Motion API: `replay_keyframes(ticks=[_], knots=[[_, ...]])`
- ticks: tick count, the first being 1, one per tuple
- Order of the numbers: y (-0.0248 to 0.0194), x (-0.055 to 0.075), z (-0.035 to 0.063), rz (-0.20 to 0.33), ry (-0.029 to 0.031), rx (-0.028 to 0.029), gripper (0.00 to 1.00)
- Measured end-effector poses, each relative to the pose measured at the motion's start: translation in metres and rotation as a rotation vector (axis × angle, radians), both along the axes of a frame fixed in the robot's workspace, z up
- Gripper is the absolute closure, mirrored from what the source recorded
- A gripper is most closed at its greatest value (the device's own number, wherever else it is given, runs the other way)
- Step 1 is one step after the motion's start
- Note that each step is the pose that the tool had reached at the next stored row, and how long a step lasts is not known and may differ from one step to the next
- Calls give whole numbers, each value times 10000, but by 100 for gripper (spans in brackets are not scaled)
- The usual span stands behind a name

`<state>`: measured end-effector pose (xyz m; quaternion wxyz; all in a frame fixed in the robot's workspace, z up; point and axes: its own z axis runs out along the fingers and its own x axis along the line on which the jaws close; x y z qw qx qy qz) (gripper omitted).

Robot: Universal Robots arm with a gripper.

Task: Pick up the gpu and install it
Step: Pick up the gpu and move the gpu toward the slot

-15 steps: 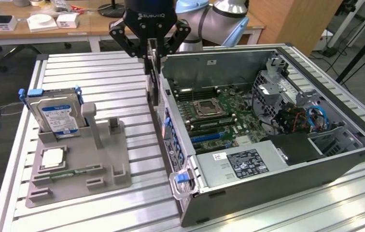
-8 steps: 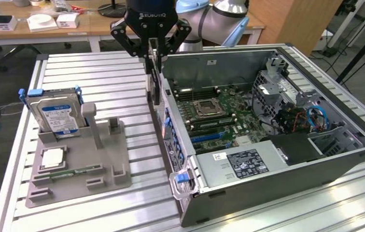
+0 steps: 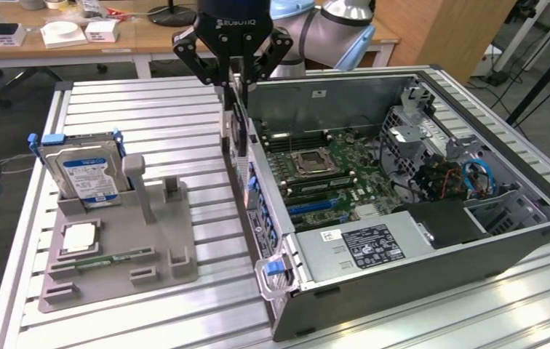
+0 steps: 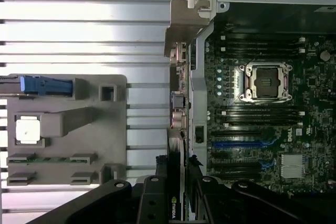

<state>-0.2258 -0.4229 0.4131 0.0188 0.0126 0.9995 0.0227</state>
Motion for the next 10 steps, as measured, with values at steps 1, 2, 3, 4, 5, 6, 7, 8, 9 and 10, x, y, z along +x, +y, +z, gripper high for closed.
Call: replay_keyframes(ticks=[1,2,3,4,5,6,7,8,9,10], knots=[[1,13,0,26,0,0,74],[2,25,-1,50,-1,0,74],[3,37,0,76,0,0,74],[4,48,-1,100,0,0,74],[5,60,-1,127,0,0,74],[6,69,-2,150,0,1,74],[7,78,-2,172,-1,1,74],[8,87,-2,194,0,1,74],[9,96,-3,217,-1,1,74],[10,104,-3,240,0,0,74]])
